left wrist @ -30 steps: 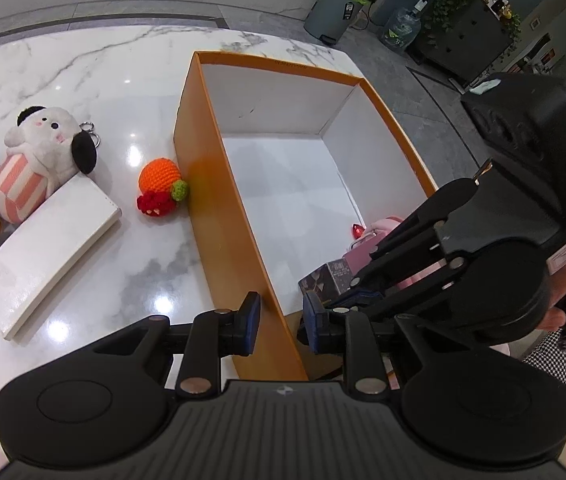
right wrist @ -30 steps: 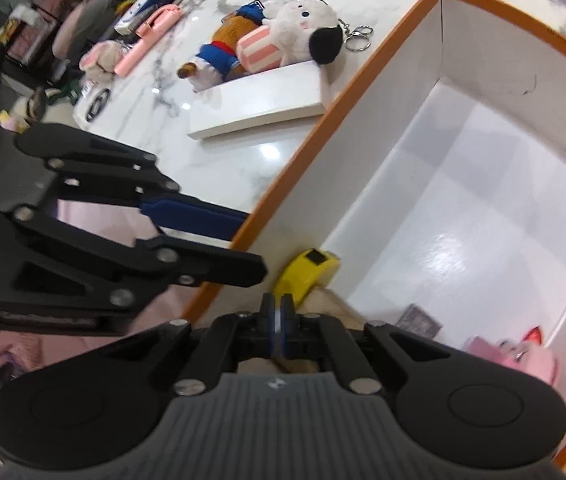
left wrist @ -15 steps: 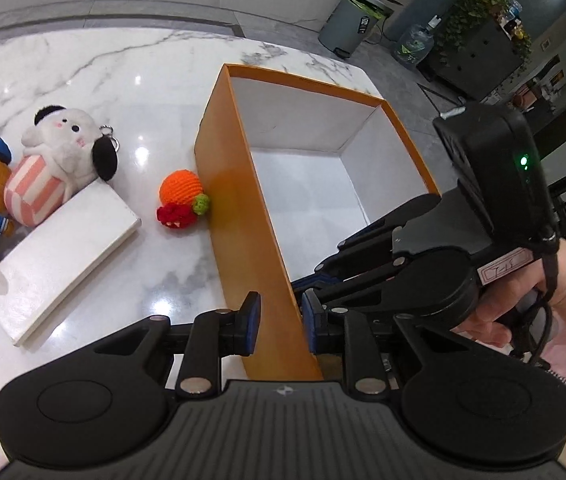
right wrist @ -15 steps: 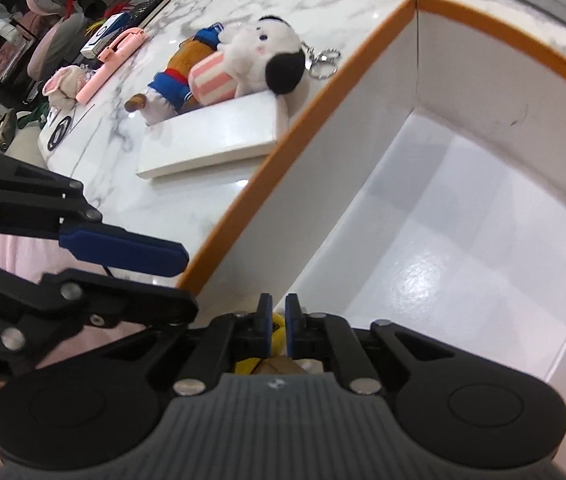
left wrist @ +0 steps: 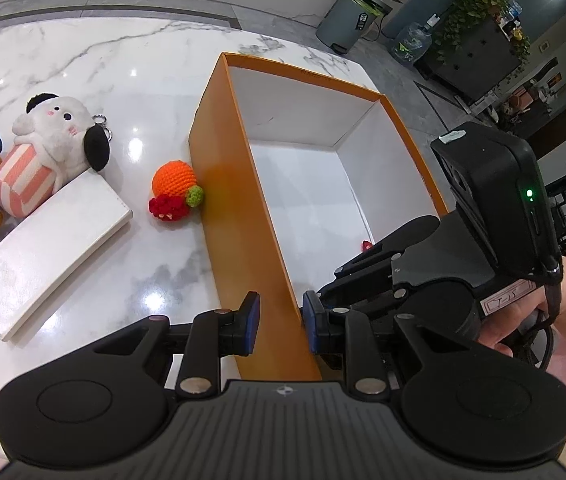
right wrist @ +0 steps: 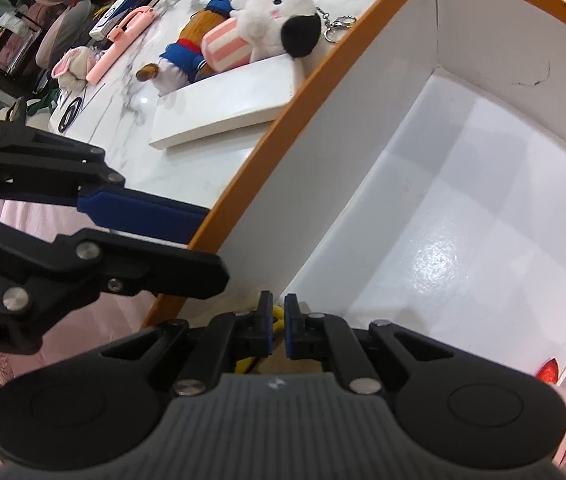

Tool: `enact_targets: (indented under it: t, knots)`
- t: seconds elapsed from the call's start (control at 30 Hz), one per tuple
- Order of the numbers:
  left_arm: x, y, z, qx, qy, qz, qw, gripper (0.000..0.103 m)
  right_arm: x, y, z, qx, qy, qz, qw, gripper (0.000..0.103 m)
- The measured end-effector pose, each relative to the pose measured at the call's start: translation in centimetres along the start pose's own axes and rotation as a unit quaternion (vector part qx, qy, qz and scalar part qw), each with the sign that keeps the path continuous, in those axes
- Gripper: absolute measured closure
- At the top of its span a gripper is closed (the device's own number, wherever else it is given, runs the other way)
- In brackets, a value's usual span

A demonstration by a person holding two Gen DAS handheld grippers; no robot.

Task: Organize objects
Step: 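Raise both open tools out of the orange box toward the table toys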

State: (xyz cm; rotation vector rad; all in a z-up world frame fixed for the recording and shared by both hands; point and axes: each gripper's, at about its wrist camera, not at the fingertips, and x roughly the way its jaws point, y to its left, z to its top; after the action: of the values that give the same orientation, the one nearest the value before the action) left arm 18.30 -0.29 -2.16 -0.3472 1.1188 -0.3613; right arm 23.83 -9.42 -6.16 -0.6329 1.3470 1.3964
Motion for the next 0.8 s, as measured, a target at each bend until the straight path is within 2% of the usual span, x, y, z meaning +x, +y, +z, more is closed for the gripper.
enact_targets:
  t: [0.13,0.33,0.47,0.53,0.6,0.7,0.77,0.8]
  knots:
    - [-0.4,-0.1,-0.2,0.003,-0.010,-0.006,0.9999,0.076,-0.2,0.2,-0.1,0.002,-0.012,-0.012,1.000,0.095]
    - [-1.7,-0.5,-0.9,0.020,-0.032,-0.011,0.9992,0.076,-1.9,1.0,-1.6,0.025,-0.072,-0.045,0.996,0.094]
    - [-2.8,-1.0,-1.6,0.036,-0.050,-0.009,0.9980,0.076,-3.1,2.5,-3.4,0.017,-0.116,-0.095,0.989,0.093]
    - [-3.4,-1.1,-2.0,0.043,-0.064,-0.002,0.9970,0.076,-3.8,3.1,-4.1,0.020,-0.137,-0.108,0.984,0.090]
    - [-4.0,-1.0,-2.5,0.049,-0.078,0.009,0.9957,0.076,-4.6,3.7,-4.8,0.023,-0.162,-0.117,0.980,0.082]
    - [-5.0,-0.5,-3.1,0.054,-0.101,0.030,0.9930,0.076,-5.9,4.8,-5.4,0.018,-0.204,-0.133,0.970,0.082]
    - [-5.9,0.0,-3.4,0.053,-0.116,0.047,0.9907,0.070,-6.6,5.5,-5.6,0.009,-0.231,-0.138,0.963,0.082]
    - [-6.3,0.2,-3.5,0.054,-0.122,0.056,0.9895,0.069,-6.9,5.9,-5.6,0.003,-0.241,-0.139,0.960,0.078]
